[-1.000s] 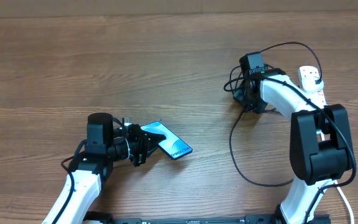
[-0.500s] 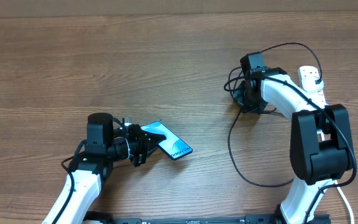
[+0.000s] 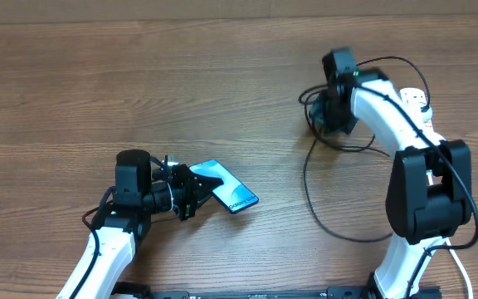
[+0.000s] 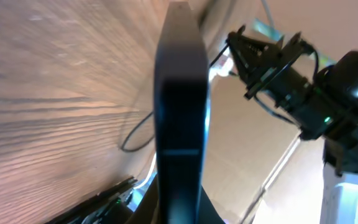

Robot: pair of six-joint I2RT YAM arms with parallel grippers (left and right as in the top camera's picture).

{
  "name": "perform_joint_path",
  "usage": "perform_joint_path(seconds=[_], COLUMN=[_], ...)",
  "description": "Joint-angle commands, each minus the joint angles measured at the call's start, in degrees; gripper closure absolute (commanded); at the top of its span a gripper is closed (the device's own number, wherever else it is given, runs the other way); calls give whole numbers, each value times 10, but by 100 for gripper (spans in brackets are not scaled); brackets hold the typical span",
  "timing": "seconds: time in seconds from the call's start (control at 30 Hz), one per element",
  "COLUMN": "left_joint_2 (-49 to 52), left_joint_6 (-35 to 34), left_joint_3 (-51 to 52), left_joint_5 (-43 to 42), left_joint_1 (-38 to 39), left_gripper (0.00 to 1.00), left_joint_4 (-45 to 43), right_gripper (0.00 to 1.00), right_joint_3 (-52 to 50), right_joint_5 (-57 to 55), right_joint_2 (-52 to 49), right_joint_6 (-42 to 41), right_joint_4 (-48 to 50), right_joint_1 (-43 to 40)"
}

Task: Plug charger to phone and switch on socket
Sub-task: 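Grasp the black USB-C cable near its plug with the right gripper, then bring the USB-C plug up to the phone's bottom port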

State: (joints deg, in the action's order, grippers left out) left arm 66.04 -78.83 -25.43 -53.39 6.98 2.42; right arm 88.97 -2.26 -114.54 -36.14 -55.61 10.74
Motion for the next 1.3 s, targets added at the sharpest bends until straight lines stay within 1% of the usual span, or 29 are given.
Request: perform_joint_path(seconds=[0.0, 0.1, 0.2, 0.33, 0.53, 0.6, 0.7, 0.83, 0.93, 1.0, 1.17, 1.27], left_joint_2=[-1, 4, 29, 102, 261, 299, 335, 342, 342, 342, 342, 342], left_joint_6=[19, 19, 19, 31, 34, 21, 11, 19, 18, 17, 18, 27], left_joint_3=[-5, -6, -14, -48, -160, -203, -259, -300, -306, -306, -306, -306], left_joint_5=[-56, -68, -91, -160, -304, -325, -336, -343, -367, -372, -372, -372], left_joint_1=[-2, -3, -7, -27, -38, -35, -34, -34, -35, -35, -35, -35], left_gripper=[96, 96, 96, 96, 96, 96, 96, 96, 96, 96, 96, 96], left_joint_4=[-40, -84, -129, -180, -319, -351, -374, -385, -421, -426, -426, -426], right_gripper=[96, 96, 96, 96, 96, 96, 96, 96, 96, 96, 96, 96], right_joint_3=[61, 85, 87, 87, 85, 80, 52, -11, -56, -80, -123, -125], right_joint_5=[3, 12, 55, 142, 284, 303, 303, 306, 306, 306, 280, 254], right_joint_2=[57, 102, 158, 231, 321, 342, 369, 401, 417, 420, 415, 411], right_joint_6=[52, 52, 60, 130, 247, 267, 270, 263, 255, 252, 250, 242], right_joint_4=[-23, -48, -78, -130, -212, -245, -271, -262, -226, -200, -143, -124], right_joint_1=[-4, -4, -4, -3, -1, 4, 23, 78, 120, 142, 191, 229])
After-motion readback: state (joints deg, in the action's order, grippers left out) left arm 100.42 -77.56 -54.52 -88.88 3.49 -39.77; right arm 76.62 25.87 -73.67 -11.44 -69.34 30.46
